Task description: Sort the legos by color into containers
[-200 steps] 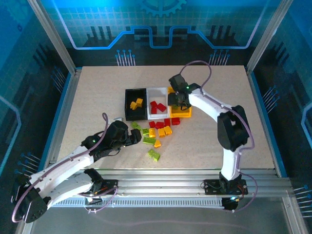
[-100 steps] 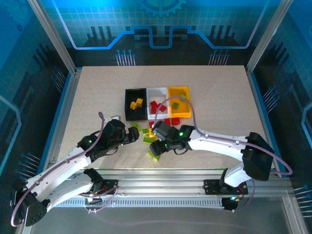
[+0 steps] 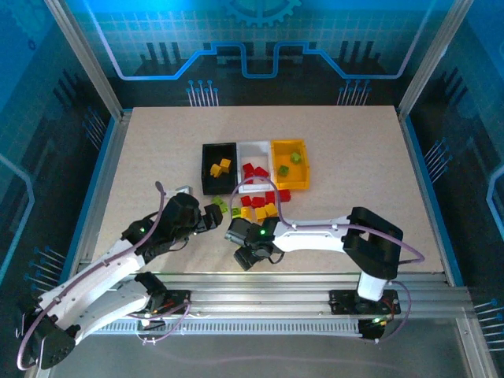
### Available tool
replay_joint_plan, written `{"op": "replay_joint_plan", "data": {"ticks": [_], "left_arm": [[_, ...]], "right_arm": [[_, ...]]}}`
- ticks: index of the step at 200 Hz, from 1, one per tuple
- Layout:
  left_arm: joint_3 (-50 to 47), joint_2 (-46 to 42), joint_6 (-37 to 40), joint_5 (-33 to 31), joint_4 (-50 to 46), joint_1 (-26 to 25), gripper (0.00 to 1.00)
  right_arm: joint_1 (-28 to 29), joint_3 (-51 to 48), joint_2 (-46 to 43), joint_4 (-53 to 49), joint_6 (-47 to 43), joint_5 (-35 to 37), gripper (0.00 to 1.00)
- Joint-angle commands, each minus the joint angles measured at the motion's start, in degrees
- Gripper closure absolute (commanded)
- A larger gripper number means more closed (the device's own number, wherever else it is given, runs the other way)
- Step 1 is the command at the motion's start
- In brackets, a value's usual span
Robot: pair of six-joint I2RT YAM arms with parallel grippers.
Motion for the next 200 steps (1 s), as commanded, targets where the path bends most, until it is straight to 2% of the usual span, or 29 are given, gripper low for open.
{"op": "replay_joint_plan", "data": {"ticks": [1,32,71,120,140,164,181,200], "left_arm": [[-0.28,-1.05,1.04,-0.51,-1.53,0.52,0.01],[-0.37,-1.22,1.07,-0.49,-1.66,0.76,0.01],[-0.45,-1.16,0.9,-0.15,-1.18,0.91,0.01],[-0.27,-0.78,0.98,0.42,-0.41,0.97,0.01],[-0.11,-0.27,1.44,0.95,0.18,1.02,0.01],[-0.15,0.98,1.77,1.78,1.01,1.02,0.01],[-0.1,2.05,1.94,2.76,1.7,1.04,0.01],[0.09,3.06,2.08,3.55,2.01,0.96,0.01]], "right_arm": [[0.04,1.88,1.62,-0.23,-0.65,1.82,0.27],[0.28,1.84,2.39,-0.12,-0.74,0.61,0.36],[0.41,0.45,0.04,-0.11,-0.83,0.62,0.56],[-1.24,-1.47,-8.28,-2.21,0.05,3.52,0.62],[-6.16,-1.63,-13.76,-3.37,-0.58,5.77,0.62],[-17.28,1.15,-16.85,-3.75,-0.89,6.79,0.62],[-24.16,4.95,-14.87,-2.52,-1.45,7.46,0.62],[-29.7,11.5,-8.71,-2.45,-2.06,8.4,0.62]]}}
